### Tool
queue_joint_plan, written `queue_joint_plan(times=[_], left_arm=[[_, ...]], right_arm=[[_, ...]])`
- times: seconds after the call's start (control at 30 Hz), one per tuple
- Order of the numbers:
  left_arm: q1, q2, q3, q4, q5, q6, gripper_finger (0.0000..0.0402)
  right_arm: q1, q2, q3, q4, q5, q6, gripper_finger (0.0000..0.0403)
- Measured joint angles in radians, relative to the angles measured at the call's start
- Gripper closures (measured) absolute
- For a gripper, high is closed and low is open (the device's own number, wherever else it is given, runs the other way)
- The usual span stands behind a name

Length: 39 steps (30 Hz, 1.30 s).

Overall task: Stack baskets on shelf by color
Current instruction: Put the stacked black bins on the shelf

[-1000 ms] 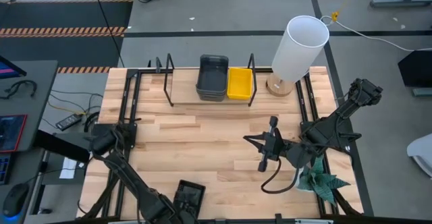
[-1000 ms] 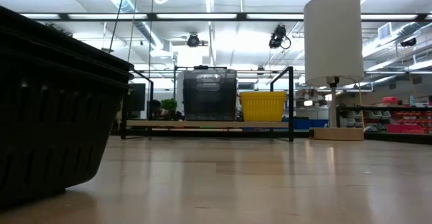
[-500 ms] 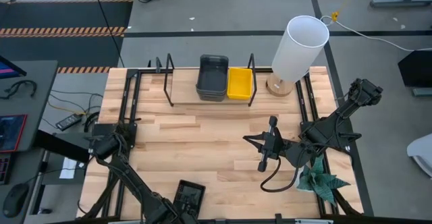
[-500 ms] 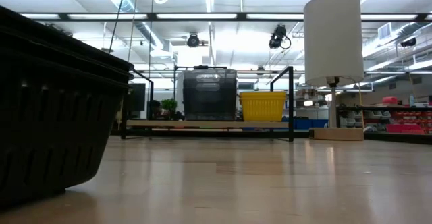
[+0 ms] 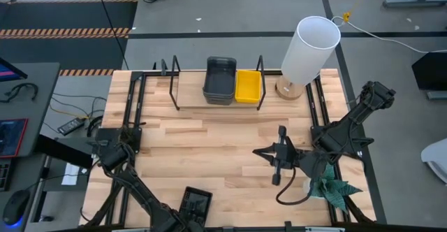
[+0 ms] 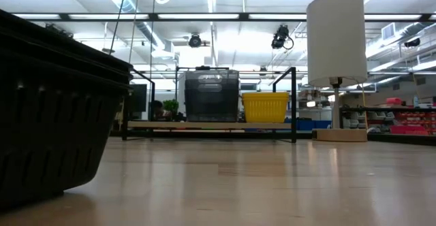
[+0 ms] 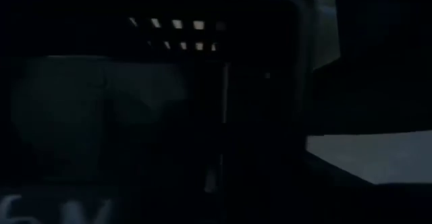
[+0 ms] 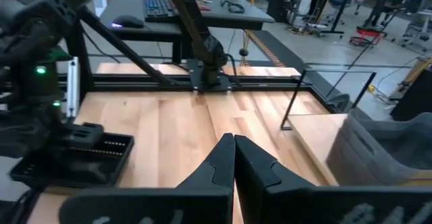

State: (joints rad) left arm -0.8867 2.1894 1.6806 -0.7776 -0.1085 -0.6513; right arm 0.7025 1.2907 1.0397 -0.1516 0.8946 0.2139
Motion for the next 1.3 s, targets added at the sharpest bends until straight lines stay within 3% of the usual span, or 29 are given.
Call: queue_joint_plan(times=[0.17, 0.37, 0.53, 0.67, 0.73, 0.97, 1.3], left_arm=[[-0.002, 0.000, 0.002, 0.000, 0.003, -0.035, 0.0301], [-0.003, -0.013, 0.008, -0.013, -0.001, -0.079, 0.0387], [-0.002, -0.030, 0.074, -0.127, -0.035, -0.104, 0.0388], [-0.004, -0.068, 0.112, -0.260, -0.133, -0.094, 0.0391], [-0.001, -0.101, 0.085, -0.265, -0.176, -0.080, 0.0391], [0.038, -0.189, -0.100, -0.171, -0.180, -0.070, 0.0391], [0.143, -0.331, -0.294, -0.159, -0.234, 0.041, 0.0391]], right_arm=[[0.031, 0.000, 0.000, 0.000, 0.018, 0.019, 0.0394], [0.055, 0.000, 0.000, 0.001, 0.057, 0.020, 0.0394], [0.056, 0.000, 0.000, 0.001, 0.058, 0.020, 0.0394], [0.056, 0.000, 0.000, 0.002, 0.057, 0.020, 0.0394], [0.060, 0.000, 0.000, 0.002, 0.057, 0.020, 0.0394], [0.082, 0.000, 0.000, 0.005, 0.057, 0.022, 0.0394], [0.082, 0.000, 0.000, 0.009, 0.058, 0.023, 0.0394]])
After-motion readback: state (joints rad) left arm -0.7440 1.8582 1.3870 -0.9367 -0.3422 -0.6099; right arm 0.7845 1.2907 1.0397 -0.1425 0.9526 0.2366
